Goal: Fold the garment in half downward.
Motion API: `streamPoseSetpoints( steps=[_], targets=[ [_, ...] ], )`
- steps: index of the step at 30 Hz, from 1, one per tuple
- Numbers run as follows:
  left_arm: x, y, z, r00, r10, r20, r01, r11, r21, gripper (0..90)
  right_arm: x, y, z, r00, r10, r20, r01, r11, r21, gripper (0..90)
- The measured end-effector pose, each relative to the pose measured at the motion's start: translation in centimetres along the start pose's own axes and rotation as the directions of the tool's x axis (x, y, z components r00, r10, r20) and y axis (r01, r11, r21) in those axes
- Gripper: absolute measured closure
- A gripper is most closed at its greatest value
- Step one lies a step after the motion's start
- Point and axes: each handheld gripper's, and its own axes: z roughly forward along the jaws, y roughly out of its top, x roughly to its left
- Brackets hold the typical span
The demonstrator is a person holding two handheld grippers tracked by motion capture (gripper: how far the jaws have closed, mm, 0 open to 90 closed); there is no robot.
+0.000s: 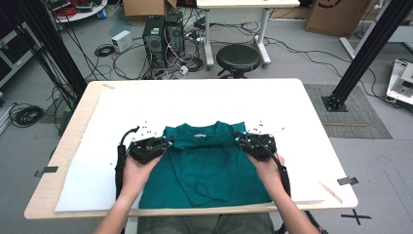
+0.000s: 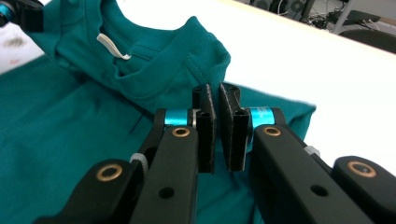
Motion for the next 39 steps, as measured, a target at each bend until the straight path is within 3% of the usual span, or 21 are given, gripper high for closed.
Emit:
streamPoseSetpoints(
  steps=[4,13,19,24,27,29,33,36,39],
  targets=[
    [-0.9,-1.1,-0.3,0.9994,0.032,0.013,-0.033,0.9986,0.043,86.1,1.0,-1.6,-0.7,0.9997,-0.022,-0.010,0.023,1.000,0.014,85.8],
    [-2.7,-3.2,-1.0,0.9963,0.070,0.050,-0.074,0.9931,0.090,85.6,2.8,-4.8,-1.9,0.9952,-0.085,-0.048,0.088,0.993,0.081,80.9],
    [-3.5,-4.3,-1.4,0.9930,0.098,0.066,-0.106,0.9875,0.117,81.6,3.0,-6.1,-2.9,0.9948,-0.071,-0.072,0.079,0.991,0.109,75.0],
    [-3.8,-4.3,-2.3,0.9961,0.054,0.070,-0.061,0.9941,0.090,61.9,2.8,-6.2,-4.1,0.9970,-0.045,-0.063,0.049,0.996,0.078,68.7],
    [-3.7,-3.9,-2.7,0.9971,0.023,0.073,-0.027,0.9985,0.047,55.2,2.5,-5.6,-4.5,0.9986,-0.025,-0.046,0.027,0.999,0.043,63.4],
    [-3.4,-3.6,-2.7,0.9988,-0.008,0.049,0.007,0.9996,0.026,52.9,2.1,-5.1,-4.5,0.9995,-0.008,-0.031,0.008,1.000,0.017,61.7],
    [-2.2,-3.3,-2.1,0.9966,-0.078,-0.029,0.078,0.9968,0.018,46.9,1.2,-4.3,-3.7,0.9997,0.018,0.013,-0.018,1.000,0.009,57.3],
    [-1.2,-3.3,-1.7,0.9880,-0.153,-0.020,0.153,0.9882,-0.013,41.7,0.7,-4.2,-2.8,0.9980,0.048,0.041,-0.049,0.999,0.022,51.9],
    [-1.2,-3.5,-2.2,0.9850,-0.170,-0.030,0.169,0.9853,-0.027,41.2,0.9,-4.6,-2.6,0.9975,0.061,0.036,-0.062,0.998,0.031,50.6]
  ],
)
